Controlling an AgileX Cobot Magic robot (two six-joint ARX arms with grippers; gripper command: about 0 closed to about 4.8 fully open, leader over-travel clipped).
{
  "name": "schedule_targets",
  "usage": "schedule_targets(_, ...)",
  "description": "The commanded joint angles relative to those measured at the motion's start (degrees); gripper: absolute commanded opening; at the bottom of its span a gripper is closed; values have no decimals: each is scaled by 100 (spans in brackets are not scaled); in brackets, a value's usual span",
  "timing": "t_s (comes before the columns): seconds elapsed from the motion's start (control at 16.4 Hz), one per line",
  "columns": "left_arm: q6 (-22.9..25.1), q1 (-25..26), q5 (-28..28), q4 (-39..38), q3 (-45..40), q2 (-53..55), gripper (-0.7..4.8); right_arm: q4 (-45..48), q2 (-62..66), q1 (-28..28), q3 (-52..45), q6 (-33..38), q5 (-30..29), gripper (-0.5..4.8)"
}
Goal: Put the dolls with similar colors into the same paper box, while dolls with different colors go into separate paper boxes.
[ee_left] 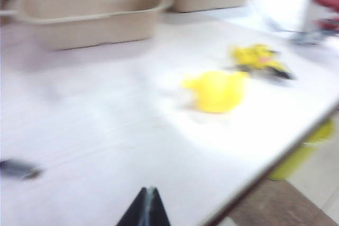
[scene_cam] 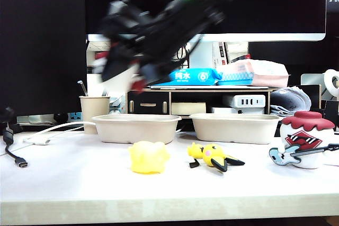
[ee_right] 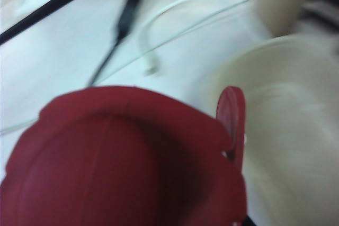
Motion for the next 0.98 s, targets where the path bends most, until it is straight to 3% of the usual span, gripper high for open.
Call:
schedule_targets(0.06, 20, -79, 31, 68, 4, -584, -5, -348, -249, -533, 39, 4, -31, 176)
schedule_targets(0.24, 22, 162, 26, 153, 4, -955, -5, -577, -264, -1209, 39, -20, -13, 176)
schedule_targets(0.43, 20, 675, 13, 138, 4, -955, -5, -544, -243, -1744, 39, -46, 520, 175)
schedule_targets(0.55, 20, 708, 20, 127, 4, -955, -5, -310, -15, -2033, 37, -46, 706, 174)
schedule_targets(0.85, 20, 708, 15, 118, 4, -955, -5, 221, 549, -2092, 39, -66, 817, 175)
schedule_targets(0.98, 20, 708, 15, 114, 4, -955, -5, 234, 597, -2092, 39, -66, 1261, 180)
